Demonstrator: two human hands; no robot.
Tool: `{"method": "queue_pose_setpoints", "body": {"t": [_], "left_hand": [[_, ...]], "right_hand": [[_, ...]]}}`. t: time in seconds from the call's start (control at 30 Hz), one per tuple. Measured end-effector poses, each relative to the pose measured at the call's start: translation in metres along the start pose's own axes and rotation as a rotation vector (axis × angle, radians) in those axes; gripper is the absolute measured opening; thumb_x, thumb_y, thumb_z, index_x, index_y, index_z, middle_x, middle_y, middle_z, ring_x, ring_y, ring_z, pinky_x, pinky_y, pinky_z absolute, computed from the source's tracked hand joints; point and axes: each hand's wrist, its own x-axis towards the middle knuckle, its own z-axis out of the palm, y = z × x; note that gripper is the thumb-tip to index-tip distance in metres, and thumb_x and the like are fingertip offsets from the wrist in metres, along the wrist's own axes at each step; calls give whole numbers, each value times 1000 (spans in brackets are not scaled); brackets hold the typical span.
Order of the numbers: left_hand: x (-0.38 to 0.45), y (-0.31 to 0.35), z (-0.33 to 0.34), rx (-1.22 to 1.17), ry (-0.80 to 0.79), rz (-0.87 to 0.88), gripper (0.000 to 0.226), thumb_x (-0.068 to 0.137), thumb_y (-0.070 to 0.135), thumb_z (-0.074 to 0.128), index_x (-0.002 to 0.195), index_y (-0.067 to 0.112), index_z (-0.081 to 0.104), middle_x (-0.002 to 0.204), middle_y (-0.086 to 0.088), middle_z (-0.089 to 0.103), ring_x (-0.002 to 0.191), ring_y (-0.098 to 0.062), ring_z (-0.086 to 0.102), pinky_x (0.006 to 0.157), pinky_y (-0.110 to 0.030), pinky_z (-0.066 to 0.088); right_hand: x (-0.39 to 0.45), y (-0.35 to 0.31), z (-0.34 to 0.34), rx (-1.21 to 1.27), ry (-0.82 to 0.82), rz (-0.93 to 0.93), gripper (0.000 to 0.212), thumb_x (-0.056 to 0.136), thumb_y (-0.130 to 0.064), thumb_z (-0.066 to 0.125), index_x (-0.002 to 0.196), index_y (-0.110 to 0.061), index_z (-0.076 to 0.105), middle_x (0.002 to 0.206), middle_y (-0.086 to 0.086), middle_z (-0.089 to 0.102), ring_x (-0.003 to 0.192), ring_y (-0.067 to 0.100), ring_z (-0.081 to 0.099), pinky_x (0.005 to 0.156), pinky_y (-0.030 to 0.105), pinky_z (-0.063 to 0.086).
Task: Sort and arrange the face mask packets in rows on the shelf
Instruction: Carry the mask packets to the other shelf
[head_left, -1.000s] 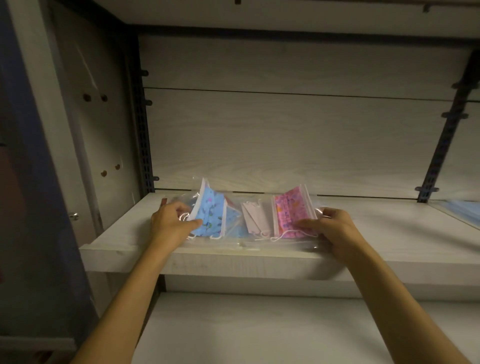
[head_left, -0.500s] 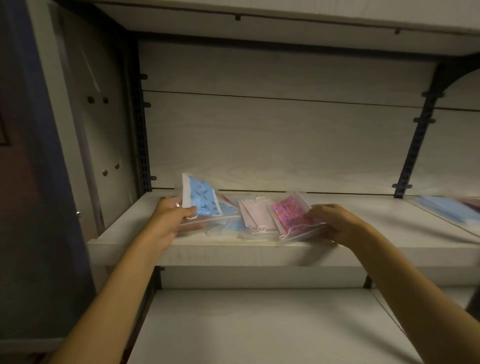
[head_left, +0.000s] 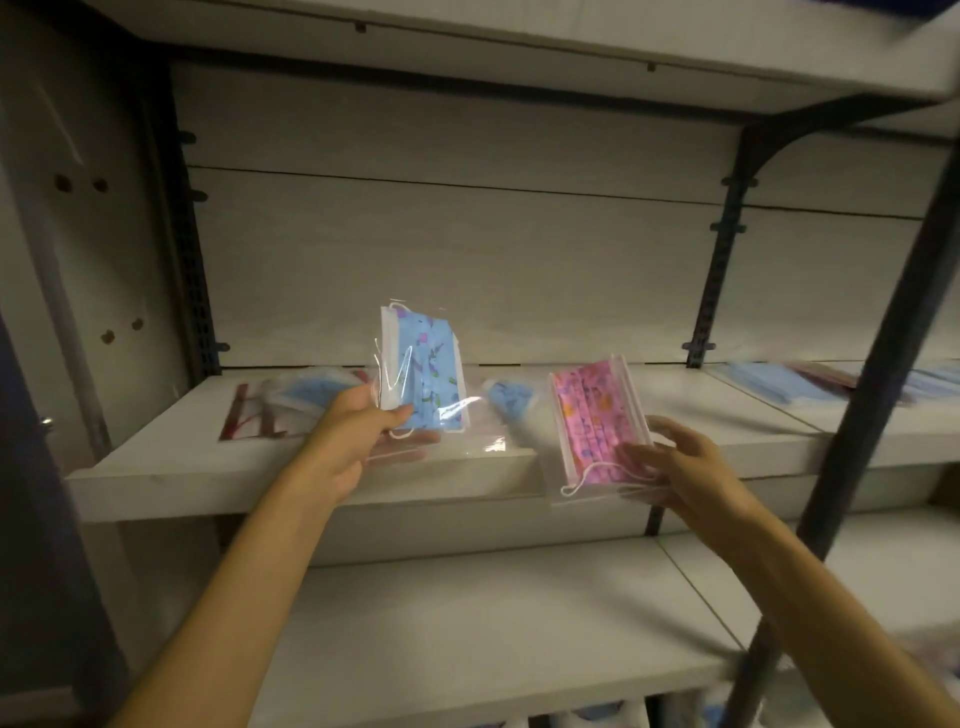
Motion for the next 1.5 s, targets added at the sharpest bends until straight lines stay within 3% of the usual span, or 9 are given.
{"method": "queue_pose_setpoints", "body": {"t": [0.23, 0.37, 0.53, 0.73, 0.87, 1.03, 1.13, 1.33, 1.5], "left_hand": [[-17, -20, 103, 28, -79, -11, 32, 94, -1, 57, 124, 8, 62, 106, -14, 75, 81, -37, 74, 72, -41, 62], [-37, -33, 175, 40, -96, -13, 31, 93, -1, 57, 122, 8, 64, 104, -14, 75, 77, -34, 74, 59, -35, 61], [-63, -50, 268, 91, -139, -19, 30, 94, 3, 57, 123, 10, 63, 103, -13, 76, 78, -35, 75, 57, -33, 59], [-85, -69, 381, 115, -199, -9, 26, 95, 4, 56, 118, 14, 64, 100, -11, 77, 77, -30, 75, 61, -34, 56], [-87, -78, 448, 132, -245, -13, 27, 94, 4, 58, 120, 11, 63, 101, -11, 76, 79, -31, 74, 60, -34, 58], [-74, -85, 525, 201, -287, 39, 30, 96, 2, 57, 122, 16, 62, 100, 0, 77, 82, -20, 75, 62, -26, 58], [-61, -89, 567, 191, -292, 54, 30, 98, 3, 56, 112, 30, 59, 93, 10, 76, 77, -24, 76, 61, -33, 62], [-5, -100, 635, 175, -207, 64, 40, 91, -4, 54, 118, 24, 60, 106, -5, 75, 89, -32, 74, 85, -49, 58], [47, -101, 690, 100, -91, 8, 41, 86, -14, 44, 101, 19, 63, 94, -9, 74, 84, -32, 72, 69, -37, 59]], "right_hand": [[-42, 10, -93, 19, 14, 13, 33, 90, -5, 64, 123, -10, 62, 102, 20, 74, 88, 37, 70, 75, 42, 59], [-65, 7, -152, 35, 39, 5, 25, 91, -3, 63, 110, -20, 65, 98, 15, 76, 84, 32, 72, 76, 41, 59], [-88, 8, -236, 26, 64, -2, 23, 90, -3, 65, 109, -16, 68, 100, 18, 75, 89, 40, 70, 91, 59, 51], [-103, 7, -339, 57, 105, 16, 30, 90, 2, 64, 101, -25, 65, 93, 11, 77, 80, 30, 73, 70, 42, 61], [-105, 6, -396, 56, 134, 16, 31, 90, 2, 64, 94, -28, 63, 87, 7, 78, 81, 31, 72, 75, 46, 59], [-92, 6, -454, 55, 175, 27, 32, 90, 3, 64, 92, -29, 62, 87, 9, 77, 83, 34, 71, 78, 49, 59], [-76, 11, -488, 63, 190, 24, 32, 89, 3, 64, 94, -29, 63, 95, 14, 77, 86, 36, 72, 76, 47, 60], [-24, 24, -560, 34, 201, 17, 28, 89, 1, 65, 107, -21, 69, 98, 15, 76, 90, 38, 71, 83, 50, 55], [34, 25, -616, -4, 165, 17, 25, 88, 1, 64, 100, -20, 70, 100, 15, 76, 102, 43, 68, 94, 55, 50]]}}
